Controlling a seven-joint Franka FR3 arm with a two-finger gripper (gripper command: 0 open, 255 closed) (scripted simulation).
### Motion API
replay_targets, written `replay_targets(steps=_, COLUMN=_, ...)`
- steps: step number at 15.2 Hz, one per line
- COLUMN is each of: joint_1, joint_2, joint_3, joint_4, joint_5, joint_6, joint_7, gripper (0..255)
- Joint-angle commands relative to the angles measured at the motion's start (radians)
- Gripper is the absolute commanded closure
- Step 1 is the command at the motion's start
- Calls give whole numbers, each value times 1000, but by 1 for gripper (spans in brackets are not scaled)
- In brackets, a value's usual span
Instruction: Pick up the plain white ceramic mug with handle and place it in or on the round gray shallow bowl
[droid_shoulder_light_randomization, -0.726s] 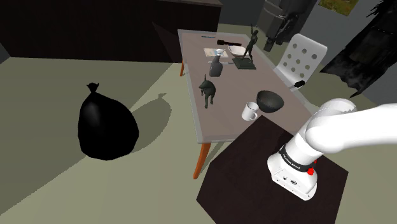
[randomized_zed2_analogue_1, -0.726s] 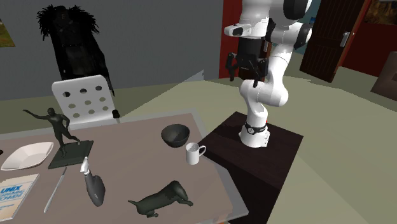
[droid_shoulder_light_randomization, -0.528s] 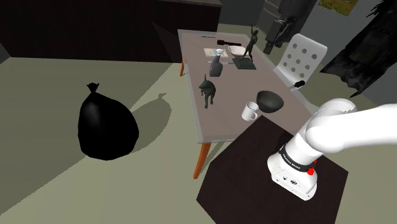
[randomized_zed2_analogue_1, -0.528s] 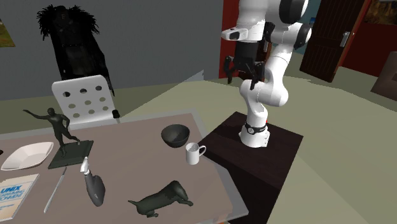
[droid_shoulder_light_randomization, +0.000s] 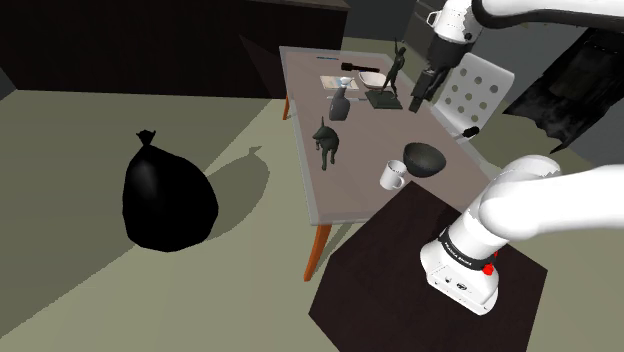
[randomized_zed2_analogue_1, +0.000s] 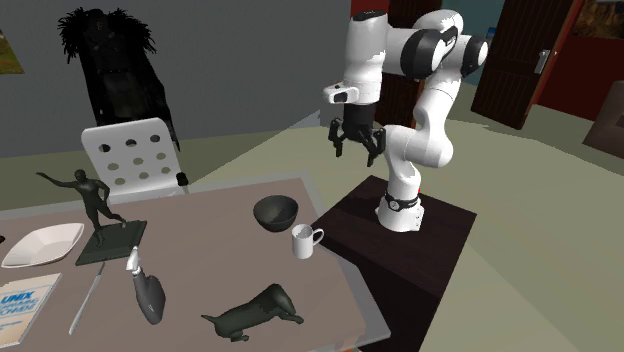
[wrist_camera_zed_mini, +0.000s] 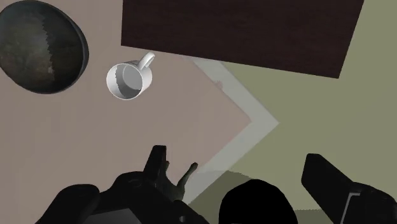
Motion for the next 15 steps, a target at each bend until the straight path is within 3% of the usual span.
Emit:
replay_targets(steps=1, joint_1=-9, joint_2=9, joint_3=-33, joint_4=-50, joint_5=-24, joint_6=58, joint_7=-37, gripper=0)
replay_targets(steps=8, joint_1=-45, joint_2=112, joint_3=-157, joint_4=-173, joint_5=-108, joint_6=276, joint_7=-165, gripper=0)
replay_targets(steps=15, joint_1=-67, joint_2=322, joint_3=-293, joint_4=-224, joint_5=-171, joint_6=529, joint_7=-298, gripper=0)
